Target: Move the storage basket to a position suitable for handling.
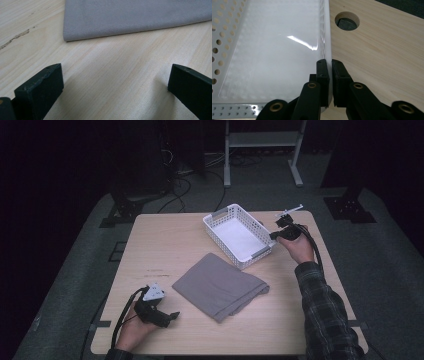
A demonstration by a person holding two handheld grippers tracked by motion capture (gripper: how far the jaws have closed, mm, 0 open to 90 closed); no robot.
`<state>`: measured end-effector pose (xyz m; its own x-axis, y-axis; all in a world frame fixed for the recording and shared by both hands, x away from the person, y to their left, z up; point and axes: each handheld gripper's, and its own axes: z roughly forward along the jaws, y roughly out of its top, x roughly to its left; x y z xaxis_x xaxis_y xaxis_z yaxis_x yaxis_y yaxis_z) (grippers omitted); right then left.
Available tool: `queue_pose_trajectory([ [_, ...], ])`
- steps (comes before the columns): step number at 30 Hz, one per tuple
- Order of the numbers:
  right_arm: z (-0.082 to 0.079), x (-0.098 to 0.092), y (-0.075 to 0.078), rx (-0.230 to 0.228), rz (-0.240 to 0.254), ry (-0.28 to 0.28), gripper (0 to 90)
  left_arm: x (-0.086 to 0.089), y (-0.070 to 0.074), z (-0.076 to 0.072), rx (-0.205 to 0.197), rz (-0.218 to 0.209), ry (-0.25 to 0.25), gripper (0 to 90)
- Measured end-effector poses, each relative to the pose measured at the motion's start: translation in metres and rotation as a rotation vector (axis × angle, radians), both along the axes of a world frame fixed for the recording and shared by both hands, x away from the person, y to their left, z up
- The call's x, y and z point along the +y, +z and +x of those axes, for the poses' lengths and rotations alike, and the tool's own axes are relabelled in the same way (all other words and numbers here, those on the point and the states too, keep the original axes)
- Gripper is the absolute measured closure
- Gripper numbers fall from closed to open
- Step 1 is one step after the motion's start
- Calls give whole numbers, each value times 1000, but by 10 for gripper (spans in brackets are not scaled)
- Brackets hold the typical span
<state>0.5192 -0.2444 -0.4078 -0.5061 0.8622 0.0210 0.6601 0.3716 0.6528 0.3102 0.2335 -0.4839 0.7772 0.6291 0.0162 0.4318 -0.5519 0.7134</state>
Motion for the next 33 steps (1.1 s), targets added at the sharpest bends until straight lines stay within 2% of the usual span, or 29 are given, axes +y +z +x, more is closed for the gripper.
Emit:
queue_pose_trajectory([
  [14,-9,-24,8,3,-15,-14,840,0,0,0,0,0,0,0],
  [25,-21,-51,5,22,-3,-34,841,0,0,0,0,0,0,0],
  [33,-33,-64,4,25,-1,-36,840,0,0,0,1,1,0,0],
])
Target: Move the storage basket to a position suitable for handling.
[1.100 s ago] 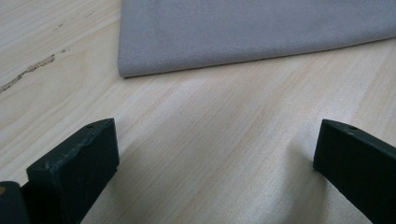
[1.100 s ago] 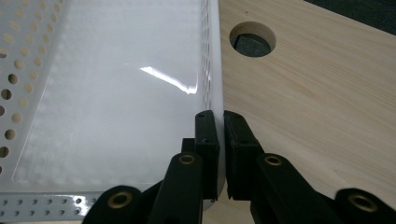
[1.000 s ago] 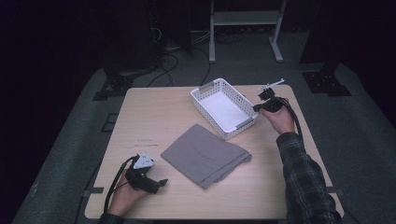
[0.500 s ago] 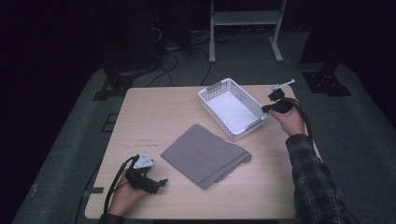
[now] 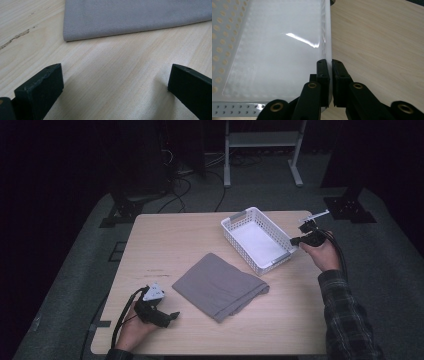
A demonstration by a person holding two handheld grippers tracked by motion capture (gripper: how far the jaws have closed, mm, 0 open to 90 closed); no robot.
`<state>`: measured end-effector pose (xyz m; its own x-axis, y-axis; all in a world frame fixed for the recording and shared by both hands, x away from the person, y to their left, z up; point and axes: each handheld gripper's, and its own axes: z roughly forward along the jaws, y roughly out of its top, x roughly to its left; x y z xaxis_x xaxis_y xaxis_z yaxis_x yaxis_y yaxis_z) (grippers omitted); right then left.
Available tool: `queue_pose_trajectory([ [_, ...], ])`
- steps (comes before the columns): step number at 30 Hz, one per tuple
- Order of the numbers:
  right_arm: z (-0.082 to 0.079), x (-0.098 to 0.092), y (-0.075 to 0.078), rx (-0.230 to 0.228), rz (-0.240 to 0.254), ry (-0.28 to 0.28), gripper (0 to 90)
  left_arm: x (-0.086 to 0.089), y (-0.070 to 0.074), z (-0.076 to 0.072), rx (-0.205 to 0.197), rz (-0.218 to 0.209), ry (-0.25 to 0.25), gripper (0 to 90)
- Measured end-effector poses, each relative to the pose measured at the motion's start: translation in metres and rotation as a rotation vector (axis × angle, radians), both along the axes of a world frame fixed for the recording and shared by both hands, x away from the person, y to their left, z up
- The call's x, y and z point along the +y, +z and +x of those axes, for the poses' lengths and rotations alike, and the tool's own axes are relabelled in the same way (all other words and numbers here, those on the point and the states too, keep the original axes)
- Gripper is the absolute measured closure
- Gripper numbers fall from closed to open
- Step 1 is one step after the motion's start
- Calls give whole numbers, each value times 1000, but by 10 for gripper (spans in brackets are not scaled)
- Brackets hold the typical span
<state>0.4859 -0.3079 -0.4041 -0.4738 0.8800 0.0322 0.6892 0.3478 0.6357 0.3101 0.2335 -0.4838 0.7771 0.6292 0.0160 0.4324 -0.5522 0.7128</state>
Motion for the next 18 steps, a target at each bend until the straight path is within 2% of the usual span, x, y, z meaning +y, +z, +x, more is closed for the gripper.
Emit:
queue_pose_trajectory([
  [18,-35,-25,-3,12,6,-14,840,-1,0,-1,-1,-1,3,0],
])
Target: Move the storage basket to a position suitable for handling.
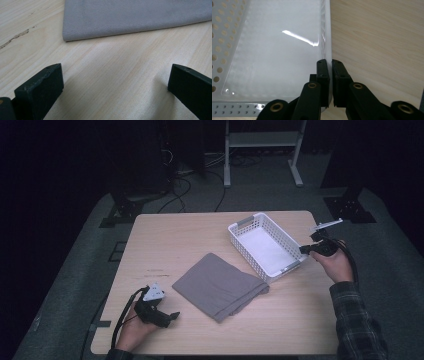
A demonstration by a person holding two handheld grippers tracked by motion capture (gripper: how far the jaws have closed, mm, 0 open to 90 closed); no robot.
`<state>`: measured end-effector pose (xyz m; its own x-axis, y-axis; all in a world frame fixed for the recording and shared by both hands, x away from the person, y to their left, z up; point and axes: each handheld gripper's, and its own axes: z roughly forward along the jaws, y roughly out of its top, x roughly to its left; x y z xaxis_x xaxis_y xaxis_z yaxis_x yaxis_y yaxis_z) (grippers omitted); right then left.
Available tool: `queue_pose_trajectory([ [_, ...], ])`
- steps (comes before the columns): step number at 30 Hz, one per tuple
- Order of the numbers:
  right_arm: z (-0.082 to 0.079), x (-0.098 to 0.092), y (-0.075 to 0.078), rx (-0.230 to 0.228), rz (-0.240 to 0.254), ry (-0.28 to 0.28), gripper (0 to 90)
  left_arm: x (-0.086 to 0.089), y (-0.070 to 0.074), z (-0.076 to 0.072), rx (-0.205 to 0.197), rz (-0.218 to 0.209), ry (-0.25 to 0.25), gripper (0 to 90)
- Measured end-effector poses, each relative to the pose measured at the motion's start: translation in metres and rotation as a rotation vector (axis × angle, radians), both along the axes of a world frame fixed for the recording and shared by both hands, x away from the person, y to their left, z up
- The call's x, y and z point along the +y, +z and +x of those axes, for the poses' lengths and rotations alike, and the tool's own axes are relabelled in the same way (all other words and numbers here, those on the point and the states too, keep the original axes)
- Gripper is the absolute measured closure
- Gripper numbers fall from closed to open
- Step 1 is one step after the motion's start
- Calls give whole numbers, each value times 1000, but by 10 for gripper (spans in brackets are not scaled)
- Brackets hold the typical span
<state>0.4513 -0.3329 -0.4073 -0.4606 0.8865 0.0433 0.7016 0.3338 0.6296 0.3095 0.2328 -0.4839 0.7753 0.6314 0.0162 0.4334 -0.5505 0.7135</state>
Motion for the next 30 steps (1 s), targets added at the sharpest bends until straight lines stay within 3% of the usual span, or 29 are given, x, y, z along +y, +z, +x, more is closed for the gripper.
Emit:
queue_pose_trajectory([
  [10,-13,-7,-1,-3,13,-7,830,0,0,0,0,0,0,0],
  [15,-17,-7,-1,-7,-3,-12,707,0,0,0,0,0,0,0],
  [22,-26,-9,15,-63,-18,-55,673,0,0,0,0,0,0,0],
  [30,-37,11,28,-70,2,-12,680,0,0,0,-1,1,-1,0],
])
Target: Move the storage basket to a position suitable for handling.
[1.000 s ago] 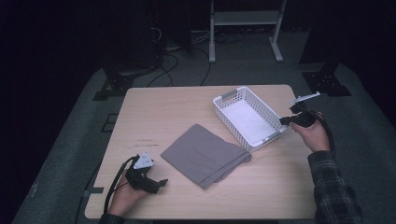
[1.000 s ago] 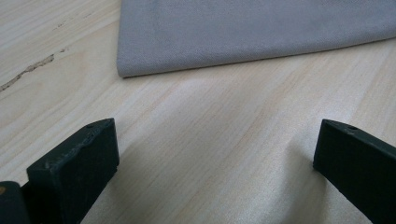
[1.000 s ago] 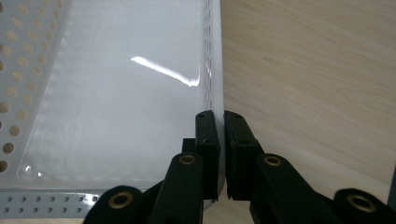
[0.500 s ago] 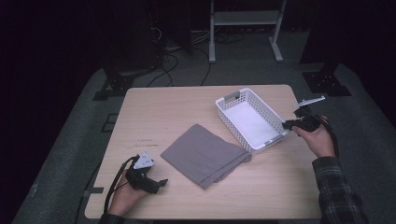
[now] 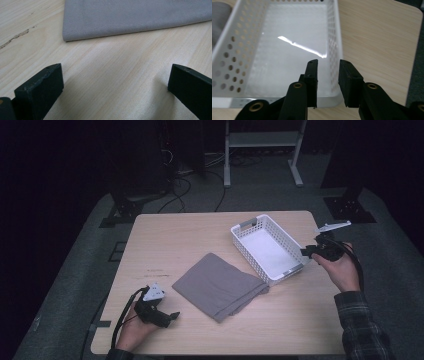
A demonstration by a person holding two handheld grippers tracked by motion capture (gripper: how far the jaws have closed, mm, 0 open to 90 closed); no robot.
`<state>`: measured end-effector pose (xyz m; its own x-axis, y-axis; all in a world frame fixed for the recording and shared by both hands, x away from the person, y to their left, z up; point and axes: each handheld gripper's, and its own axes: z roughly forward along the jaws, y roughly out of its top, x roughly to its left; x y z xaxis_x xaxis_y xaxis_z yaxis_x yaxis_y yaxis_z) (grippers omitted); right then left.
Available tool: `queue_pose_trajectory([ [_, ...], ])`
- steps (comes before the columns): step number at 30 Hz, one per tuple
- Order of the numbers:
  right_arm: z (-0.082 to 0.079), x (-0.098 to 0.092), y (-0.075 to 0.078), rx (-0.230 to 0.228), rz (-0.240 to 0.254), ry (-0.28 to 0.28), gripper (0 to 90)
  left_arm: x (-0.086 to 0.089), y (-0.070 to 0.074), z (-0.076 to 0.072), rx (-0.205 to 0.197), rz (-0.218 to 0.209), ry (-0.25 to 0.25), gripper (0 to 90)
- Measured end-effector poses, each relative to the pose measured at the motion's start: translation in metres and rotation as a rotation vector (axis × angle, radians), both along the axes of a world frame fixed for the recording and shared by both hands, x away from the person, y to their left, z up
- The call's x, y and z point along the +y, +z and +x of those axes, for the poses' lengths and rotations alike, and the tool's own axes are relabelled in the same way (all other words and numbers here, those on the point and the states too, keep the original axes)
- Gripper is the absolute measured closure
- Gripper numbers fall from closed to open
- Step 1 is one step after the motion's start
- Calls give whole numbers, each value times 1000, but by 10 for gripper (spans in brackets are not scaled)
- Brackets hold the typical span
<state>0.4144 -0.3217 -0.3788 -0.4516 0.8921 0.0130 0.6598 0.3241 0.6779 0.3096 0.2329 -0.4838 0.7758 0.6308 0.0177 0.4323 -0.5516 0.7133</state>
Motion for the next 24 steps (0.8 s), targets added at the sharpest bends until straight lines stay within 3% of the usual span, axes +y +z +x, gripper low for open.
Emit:
queue_pose_trajectory([
  [11,-4,49,5,18,49,96,692,0,0,0,1,-1,0,0],
  [24,10,99,3,27,82,174,693,0,0,0,2,1,-1,0],
])
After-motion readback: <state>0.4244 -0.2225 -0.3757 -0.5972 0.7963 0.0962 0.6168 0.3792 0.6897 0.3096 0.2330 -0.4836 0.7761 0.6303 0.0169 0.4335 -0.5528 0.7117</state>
